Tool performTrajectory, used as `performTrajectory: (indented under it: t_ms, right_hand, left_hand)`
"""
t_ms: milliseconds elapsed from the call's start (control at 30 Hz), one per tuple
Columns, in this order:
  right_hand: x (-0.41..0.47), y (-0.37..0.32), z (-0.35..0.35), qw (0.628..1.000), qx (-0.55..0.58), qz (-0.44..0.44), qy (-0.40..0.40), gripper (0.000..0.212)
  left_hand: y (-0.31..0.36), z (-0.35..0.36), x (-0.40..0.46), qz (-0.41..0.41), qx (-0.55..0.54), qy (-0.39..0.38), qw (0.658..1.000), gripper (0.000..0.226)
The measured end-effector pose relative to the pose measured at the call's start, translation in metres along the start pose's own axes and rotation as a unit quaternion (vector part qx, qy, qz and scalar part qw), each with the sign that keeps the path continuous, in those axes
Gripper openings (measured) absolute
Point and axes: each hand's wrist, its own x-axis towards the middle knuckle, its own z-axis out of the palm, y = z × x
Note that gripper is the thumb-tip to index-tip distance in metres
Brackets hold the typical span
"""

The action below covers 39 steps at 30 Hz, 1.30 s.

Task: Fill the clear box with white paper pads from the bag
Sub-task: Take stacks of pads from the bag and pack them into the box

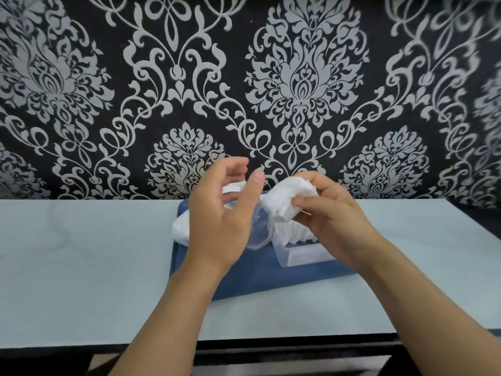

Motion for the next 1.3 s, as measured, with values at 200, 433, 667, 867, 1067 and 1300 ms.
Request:
performTrajectory:
  t_ms: [200, 433, 667, 867, 1067, 1300]
  right_hand:
    - [-0.001, -0.002, 0.0, 0.999, -0.037, -0.008, 0.033, 0.021]
    - [-0.006, -0.004, -0.011, 0.98, -0.194, -0.004, 0.052, 0.03]
    - [-0.017, -0.001, -0.021, 0.946, -0.308, -0.104, 0.017, 0.048]
    - [-0.018, -0.002, -0.023, 0.934, -0.327, -0.14, 0.044, 0.036]
    - [-0.019, -0.004, -0.024, 0.931, -0.332, -0.142, 0.05, 0.033]
    - [-0.018, -0.006, -0.021, 0.916, -0.367, -0.156, 0.047, 0.043]
  left_hand:
    - [0.008, 0.032, -0.009, -0.297, -0.245, -0.157, 0.91, 0.064]
    - [0.002, 0.04, -0.005, -0.392, -0.323, -0.26, 0.822, 0.051]
    - [-0.004, 0.048, -0.003, -0.408, -0.322, -0.194, 0.832, 0.048]
    - [-0.006, 0.052, -0.004, -0.412, -0.317, -0.145, 0.842, 0.05]
    - [-0.006, 0.052, -0.004, -0.403, -0.293, -0.138, 0.856, 0.045]
    - [-0.004, 0.051, -0.003, -0.389, -0.3, -0.191, 0.85, 0.055]
